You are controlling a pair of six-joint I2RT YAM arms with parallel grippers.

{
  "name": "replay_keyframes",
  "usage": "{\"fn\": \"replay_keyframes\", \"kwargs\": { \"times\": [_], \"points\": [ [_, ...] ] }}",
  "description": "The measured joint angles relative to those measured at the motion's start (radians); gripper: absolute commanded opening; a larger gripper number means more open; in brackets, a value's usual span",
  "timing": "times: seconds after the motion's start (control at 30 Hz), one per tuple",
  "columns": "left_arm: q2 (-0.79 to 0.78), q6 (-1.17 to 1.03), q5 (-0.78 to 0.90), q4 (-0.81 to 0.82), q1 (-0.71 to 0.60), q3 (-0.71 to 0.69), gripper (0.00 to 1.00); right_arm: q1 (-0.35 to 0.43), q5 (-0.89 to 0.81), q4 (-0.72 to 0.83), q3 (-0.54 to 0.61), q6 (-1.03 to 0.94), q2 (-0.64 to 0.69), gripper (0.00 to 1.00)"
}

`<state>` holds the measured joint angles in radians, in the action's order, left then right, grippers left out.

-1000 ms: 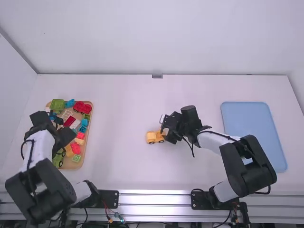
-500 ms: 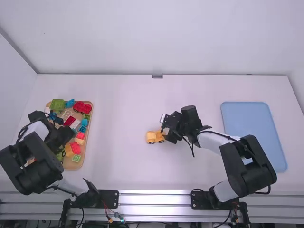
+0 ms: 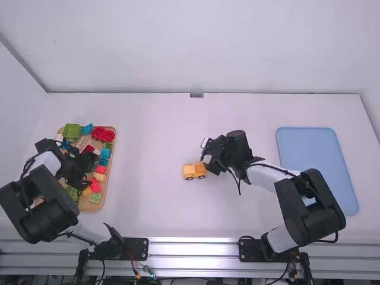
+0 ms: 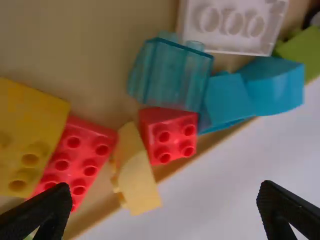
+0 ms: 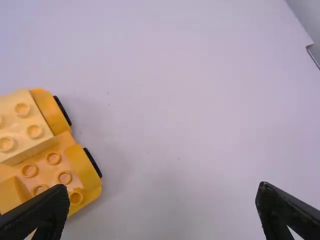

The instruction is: Assemble lego blocks to make yellow taxi

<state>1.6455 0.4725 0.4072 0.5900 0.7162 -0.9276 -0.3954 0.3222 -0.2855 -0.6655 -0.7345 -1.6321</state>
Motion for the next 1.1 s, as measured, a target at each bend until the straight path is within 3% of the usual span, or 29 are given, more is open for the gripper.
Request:
{"fn": "replay_keyframes", "kwargs": {
  "times": [0.17, 0.37, 0.5, 0.57, 0.93, 1.1],
  "points": [
    [0.000, 0.019, 0.024, 0.021, -0.026, -0.005, 0.99, 0.000, -0.014, 0.000, 0.000, 0.016, 0.000, 0.98],
    [0.000, 0.143, -0.147, 0.108, -0.146, -0.062, 1.00, 0.000, -0.015, -0.005, 0.000, 0.021, 0.000, 0.98],
    [0.000, 0.214, -0.235, 0.106, -0.220, -0.080, 0.86, 0.000, -0.015, -0.002, 0.000, 0.021, 0.000, 0.98],
    [0.000, 0.272, -0.304, 0.112, -0.260, -0.080, 0.72, 0.000, -0.015, 0.002, 0.000, 0.022, 0.000, 0.99],
    [0.000, 0.346, -0.398, 0.078, -0.257, -0.021, 0.70, 0.000, -0.015, 0.005, 0.000, 0.022, 0.000, 0.98],
    [0.000, 0.365, -0.425, 0.042, -0.256, 0.000, 0.53, 0.000, -0.015, 0.004, 0.000, 0.025, 0.000, 0.98]
  ]
}}
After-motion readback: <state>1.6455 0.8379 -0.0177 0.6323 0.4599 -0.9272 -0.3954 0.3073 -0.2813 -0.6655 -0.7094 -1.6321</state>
